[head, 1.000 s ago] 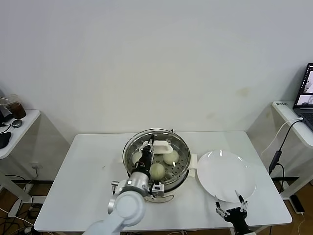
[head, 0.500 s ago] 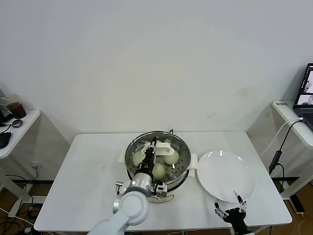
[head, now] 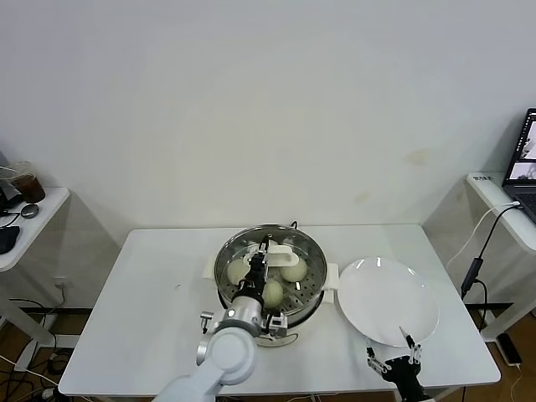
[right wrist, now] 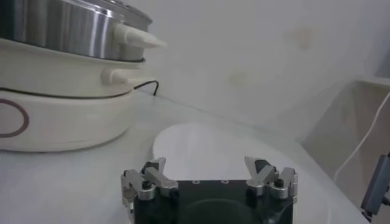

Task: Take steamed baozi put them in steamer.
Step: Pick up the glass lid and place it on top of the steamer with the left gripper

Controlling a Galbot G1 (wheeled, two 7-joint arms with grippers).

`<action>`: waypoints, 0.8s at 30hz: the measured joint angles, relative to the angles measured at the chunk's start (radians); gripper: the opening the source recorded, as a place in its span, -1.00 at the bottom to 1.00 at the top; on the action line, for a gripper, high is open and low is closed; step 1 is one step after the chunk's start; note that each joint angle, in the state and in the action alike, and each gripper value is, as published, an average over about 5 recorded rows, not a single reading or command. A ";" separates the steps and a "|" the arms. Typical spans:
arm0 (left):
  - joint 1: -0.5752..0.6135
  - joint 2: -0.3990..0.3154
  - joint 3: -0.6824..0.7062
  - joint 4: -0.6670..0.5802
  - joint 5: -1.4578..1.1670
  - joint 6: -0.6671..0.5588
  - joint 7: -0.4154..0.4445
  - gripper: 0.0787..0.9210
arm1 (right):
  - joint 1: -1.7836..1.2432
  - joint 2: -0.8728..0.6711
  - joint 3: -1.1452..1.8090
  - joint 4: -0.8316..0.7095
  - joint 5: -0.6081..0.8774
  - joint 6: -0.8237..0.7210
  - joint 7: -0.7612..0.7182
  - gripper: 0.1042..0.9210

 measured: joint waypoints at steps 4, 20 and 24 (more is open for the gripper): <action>0.002 -0.001 -0.004 0.005 -0.007 -0.001 -0.009 -0.78 | -0.002 0.000 -0.002 0.000 -0.003 0.001 -0.001 0.76; 0.105 0.013 -0.071 -0.093 -0.213 -0.049 -0.136 0.01 | -0.012 -0.006 -0.013 0.011 -0.005 0.006 -0.002 0.76; 0.187 0.030 -0.117 -0.161 -0.351 -0.110 -0.199 0.30 | -0.018 -0.011 -0.013 0.016 -0.002 0.008 -0.002 0.76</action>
